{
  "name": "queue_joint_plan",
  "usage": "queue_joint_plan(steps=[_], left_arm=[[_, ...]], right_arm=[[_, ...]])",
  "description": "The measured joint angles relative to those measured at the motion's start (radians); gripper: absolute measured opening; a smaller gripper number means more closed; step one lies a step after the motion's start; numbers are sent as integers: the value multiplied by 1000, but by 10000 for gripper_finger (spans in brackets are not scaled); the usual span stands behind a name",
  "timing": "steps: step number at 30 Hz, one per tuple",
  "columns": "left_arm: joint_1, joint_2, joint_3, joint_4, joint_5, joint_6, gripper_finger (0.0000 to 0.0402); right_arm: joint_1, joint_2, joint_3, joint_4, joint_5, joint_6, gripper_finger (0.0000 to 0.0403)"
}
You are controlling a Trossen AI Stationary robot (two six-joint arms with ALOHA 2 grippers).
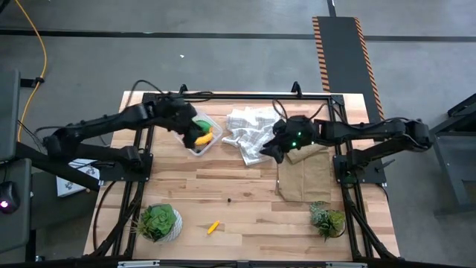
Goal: Pick and placing Produce into tupperware
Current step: Put the blue blueberry into the transparent bin
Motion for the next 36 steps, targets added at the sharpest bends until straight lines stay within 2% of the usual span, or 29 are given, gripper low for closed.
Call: queue_joint_plan(steps=[2, 5, 9, 12, 18, 24, 31, 33, 36], left_arm=[[-11, -63, 2, -15, 50, -35, 127], [-73, -161, 2, -45, 41, -111, 113], [-240, -256, 2, -47, -71, -234, 99], [-397, -284, 2, -26, -216, -322, 95], [-716, -231, 2, 34, -492, -466, 94], [-958, -159, 2, 50, -709, -589, 89], [-1140, -67, 2, 48, -812, -720, 87], [-1179, -48, 2, 49, -851, -770, 88], [-1231, -39, 2, 55, -913, -824, 87]], right_arm=[[-21, -4, 0, 51, -33, -3, 202], [-41, -4, 0, 120, -76, 0, 202], [-30, -3, 0, 163, -85, 0, 202], [-6, -1, 0, 162, -85, 0, 202], [59, 11, 0, 165, -56, 7, 202], [172, 57, 44, 121, 28, 20, 200], [305, 205, 206, -59, 198, -84, 183], [326, 238, 206, -10, 217, -63, 180], [369, 260, 157, 167, 284, 17, 179]])
